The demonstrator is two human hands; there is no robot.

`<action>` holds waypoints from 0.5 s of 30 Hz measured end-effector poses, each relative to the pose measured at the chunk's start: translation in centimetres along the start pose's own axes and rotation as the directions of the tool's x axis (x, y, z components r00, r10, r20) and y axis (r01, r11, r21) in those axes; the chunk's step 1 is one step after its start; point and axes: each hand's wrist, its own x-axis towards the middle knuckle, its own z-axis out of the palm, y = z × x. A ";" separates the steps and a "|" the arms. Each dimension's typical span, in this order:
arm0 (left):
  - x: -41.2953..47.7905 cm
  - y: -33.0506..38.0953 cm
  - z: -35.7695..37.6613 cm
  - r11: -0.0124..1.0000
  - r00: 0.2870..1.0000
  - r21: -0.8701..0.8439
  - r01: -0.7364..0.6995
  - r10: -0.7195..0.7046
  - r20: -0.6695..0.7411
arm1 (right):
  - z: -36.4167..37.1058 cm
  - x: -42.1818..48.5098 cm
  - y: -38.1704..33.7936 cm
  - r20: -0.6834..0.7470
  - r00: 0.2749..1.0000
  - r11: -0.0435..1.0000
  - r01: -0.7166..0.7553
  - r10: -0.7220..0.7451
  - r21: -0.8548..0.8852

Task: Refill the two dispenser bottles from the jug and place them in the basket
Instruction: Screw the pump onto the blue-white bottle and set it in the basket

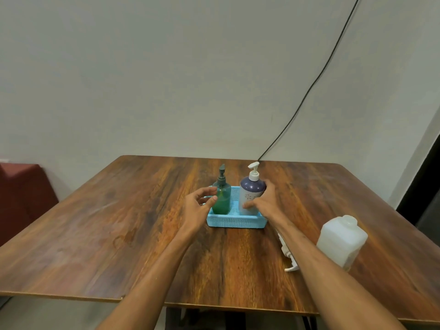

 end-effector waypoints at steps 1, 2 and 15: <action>0.1 -0.3 0.0 1.000 1.000 0.008 0.005 -0.005 -0.001 | 0.0 0.2 0.3 0.013 1.000 1.000 -0.011 0.011 -0.011; 0.3 -0.6 0.0 1.000 1.000 0.015 0.007 -0.007 -0.004 | 0.1 0.5 0.7 0.019 1.000 1.000 -0.019 0.019 -0.023; 1.2 -1.8 0.7 0.995 0.998 0.098 0.037 -0.032 -0.046 | 0.3 0.5 1.7 0.007 0.999 0.950 0.033 -0.033 -0.309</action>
